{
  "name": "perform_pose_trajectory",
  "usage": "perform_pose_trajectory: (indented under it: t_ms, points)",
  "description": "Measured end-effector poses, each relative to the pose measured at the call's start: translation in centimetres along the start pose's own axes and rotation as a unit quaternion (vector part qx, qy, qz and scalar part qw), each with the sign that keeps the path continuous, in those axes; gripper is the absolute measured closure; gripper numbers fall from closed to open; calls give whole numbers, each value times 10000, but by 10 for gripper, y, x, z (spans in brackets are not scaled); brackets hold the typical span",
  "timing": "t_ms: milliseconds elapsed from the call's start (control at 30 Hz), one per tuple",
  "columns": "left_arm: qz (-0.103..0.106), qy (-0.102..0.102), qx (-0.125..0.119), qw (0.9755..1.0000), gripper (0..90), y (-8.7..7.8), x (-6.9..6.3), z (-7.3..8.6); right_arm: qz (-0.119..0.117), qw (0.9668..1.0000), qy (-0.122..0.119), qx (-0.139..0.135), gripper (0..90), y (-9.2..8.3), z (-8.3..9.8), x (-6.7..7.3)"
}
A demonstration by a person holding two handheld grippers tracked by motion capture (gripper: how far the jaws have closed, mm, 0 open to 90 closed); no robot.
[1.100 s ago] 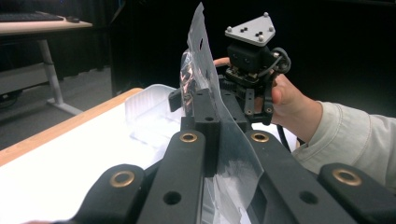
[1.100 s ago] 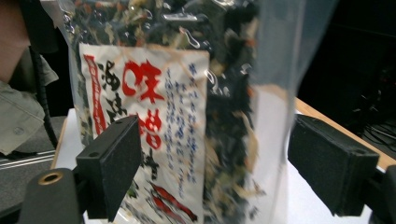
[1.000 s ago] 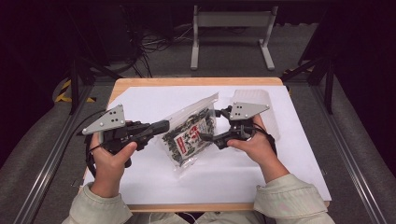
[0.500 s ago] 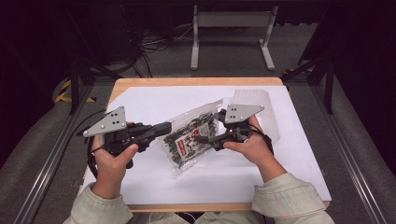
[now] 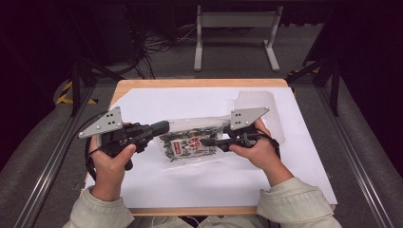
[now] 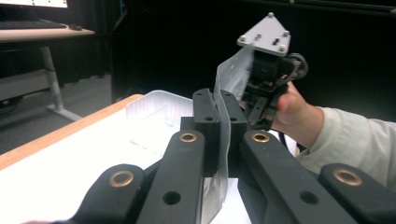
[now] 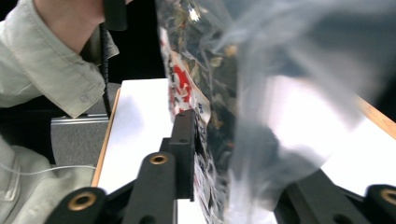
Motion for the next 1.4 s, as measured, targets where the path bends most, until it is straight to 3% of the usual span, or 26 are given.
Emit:
perform_pose_trajectory:
  t_ms: [167,267,467,500,533,567,600,700,867,1000,1400]
  points:
    - [-64,13,-26,10000,873,-1,3,0,-165,9998,8,60,755,-2,0,7]
    - [-83,20,-35,10000,818,-2,5,-1,-164,9998,18,63,758,-3,0,7]
    - [-2,-43,124,9999,556,-1,6,2,-127,9999,29,83,760,-5,-1,7]
    - [-34,-1,150,9999,556,-1,7,3,-118,9999,32,90,760,-5,-1,7]
    - [-79,43,158,9998,453,-1,8,3,-106,9999,46,100,760,-6,-1,7]
    - [-111,77,168,9998,453,-1,9,3,-106,9999,46,100,760,-6,-1,7]
    - [-201,96,166,9996,366,-3,11,3,-98,9999,69,98,760,-7,-1,7]
    - [-323,138,133,9993,266,-8,16,3,-54,9999,135,67,760,-11,-2,4]
    - [-526,167,193,9983,186,-14,22,5,57,9997,223,22,760,-18,-3,-2]
    - [-666,288,421,9965,105,-18,27,13,185,9992,363,-44,760,-25,-4,-9]
    - [-1060,47,728,9917,48,-32,49,54,626,9955,679,-211,760,-46,-12,-30]
Point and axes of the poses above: each handheld gripper's, and its own axes: y roughly forward along the jaws, z roughly out of its underside, x roughly to its left, the point moved 10 cm from there along y, roughly forward along the jaws, and after that the axes turned 15 degrees about z, right-handed, at the moved point
